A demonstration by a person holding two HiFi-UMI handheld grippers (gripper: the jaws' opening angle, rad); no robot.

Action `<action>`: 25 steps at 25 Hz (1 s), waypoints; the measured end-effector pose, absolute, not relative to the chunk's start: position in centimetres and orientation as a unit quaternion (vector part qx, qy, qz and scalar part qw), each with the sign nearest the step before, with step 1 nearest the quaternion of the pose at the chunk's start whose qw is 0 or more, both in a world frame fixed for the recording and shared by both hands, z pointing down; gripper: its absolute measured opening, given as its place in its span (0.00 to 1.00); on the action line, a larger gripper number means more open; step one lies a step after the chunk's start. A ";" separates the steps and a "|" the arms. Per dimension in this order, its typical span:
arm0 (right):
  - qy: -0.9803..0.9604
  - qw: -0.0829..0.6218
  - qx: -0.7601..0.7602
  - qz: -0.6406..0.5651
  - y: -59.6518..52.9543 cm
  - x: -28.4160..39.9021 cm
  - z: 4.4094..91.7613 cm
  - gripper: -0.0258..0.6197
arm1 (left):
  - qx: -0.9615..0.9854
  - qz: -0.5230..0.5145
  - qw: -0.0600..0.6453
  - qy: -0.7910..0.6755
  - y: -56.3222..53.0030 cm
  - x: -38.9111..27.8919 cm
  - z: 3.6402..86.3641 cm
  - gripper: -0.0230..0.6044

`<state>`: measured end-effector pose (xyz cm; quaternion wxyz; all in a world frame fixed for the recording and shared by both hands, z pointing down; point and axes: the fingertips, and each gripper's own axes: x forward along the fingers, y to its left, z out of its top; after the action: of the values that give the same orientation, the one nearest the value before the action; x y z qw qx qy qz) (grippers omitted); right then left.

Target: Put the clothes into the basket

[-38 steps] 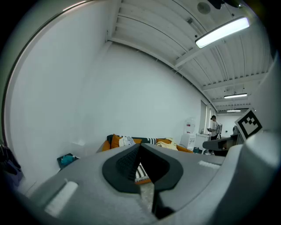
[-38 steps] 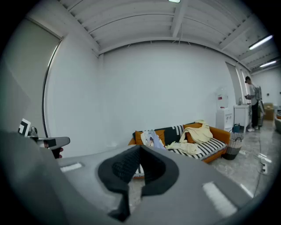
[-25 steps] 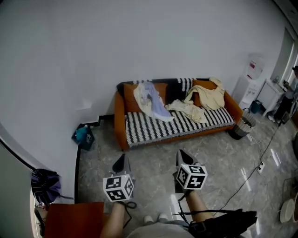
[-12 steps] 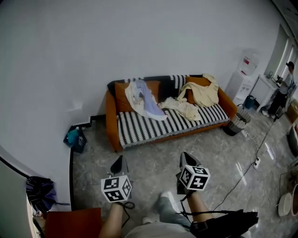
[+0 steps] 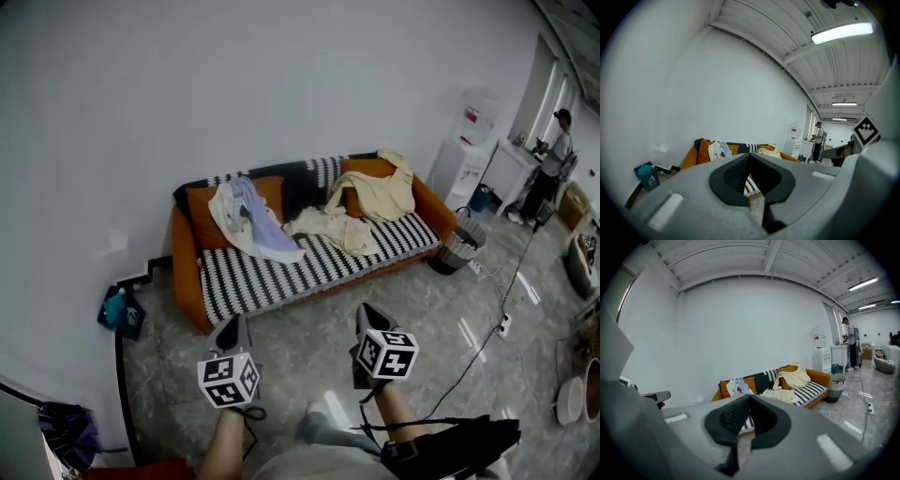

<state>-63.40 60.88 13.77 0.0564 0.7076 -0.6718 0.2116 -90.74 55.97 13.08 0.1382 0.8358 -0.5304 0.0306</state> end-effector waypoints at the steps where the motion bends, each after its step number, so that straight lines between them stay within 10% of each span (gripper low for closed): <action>1: -0.670 0.057 0.709 0.212 59.8 -62.1 13.8 0.04 | 0.837 0.030 0.139 -0.528 54.7 -89.4 13.0 0.03; 25: -0.590 -0.005 0.760 0.271 42.8 -37.1 18.2 0.04 | 0.879 0.097 0.108 -0.453 32.9 -63.9 15.6 0.03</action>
<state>-37.13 42.77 18.19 -0.0048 0.7603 -0.5904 0.2708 -63.91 32.93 15.57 0.1081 0.8793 -0.4535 0.0971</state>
